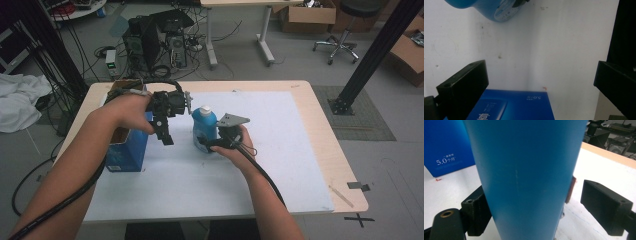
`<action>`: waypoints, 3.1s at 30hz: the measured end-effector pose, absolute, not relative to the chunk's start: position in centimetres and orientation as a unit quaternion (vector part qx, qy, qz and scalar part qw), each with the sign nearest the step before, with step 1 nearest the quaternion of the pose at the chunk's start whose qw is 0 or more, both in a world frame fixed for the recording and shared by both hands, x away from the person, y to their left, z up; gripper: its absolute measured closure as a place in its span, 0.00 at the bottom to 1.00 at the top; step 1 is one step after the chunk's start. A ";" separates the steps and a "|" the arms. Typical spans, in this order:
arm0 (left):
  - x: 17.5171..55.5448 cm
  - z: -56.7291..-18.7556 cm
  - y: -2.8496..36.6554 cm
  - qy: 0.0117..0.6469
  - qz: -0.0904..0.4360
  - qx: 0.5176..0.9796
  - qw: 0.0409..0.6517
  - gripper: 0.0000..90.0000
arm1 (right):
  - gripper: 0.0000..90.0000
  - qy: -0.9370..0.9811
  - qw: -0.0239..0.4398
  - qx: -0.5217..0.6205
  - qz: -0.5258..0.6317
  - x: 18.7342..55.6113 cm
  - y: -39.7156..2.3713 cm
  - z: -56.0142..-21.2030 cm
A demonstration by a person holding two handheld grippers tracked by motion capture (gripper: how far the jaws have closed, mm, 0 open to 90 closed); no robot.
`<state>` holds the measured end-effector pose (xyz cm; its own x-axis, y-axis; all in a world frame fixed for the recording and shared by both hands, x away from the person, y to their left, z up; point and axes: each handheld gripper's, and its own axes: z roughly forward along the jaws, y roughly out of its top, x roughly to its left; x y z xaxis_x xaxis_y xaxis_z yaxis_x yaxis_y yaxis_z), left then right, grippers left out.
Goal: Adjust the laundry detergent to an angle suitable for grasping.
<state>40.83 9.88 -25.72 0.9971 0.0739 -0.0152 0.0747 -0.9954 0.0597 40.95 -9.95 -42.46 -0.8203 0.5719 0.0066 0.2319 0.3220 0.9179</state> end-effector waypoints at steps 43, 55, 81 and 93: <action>41.3 -26.3 10.5 0.042 -0.013 0.999 0.031 0.00 | 0.33 0.791 0.162 0.243 0.537 41.2 -9.3 -42.3; 41.4 -26.4 10.6 0.042 -0.015 0.999 0.031 0.00 | 0.37 0.791 0.163 0.240 0.539 41.2 -9.2 -42.3; 41.4 -26.5 10.7 0.043 -0.015 0.999 0.030 0.00 | 0.48 0.787 0.178 0.239 0.540 40.8 -8.8 -42.3; 41.4 -26.5 10.4 0.041 -0.015 0.999 0.026 0.00 | 0.51 0.795 0.169 0.222 0.538 41.1 -9.1 -42.1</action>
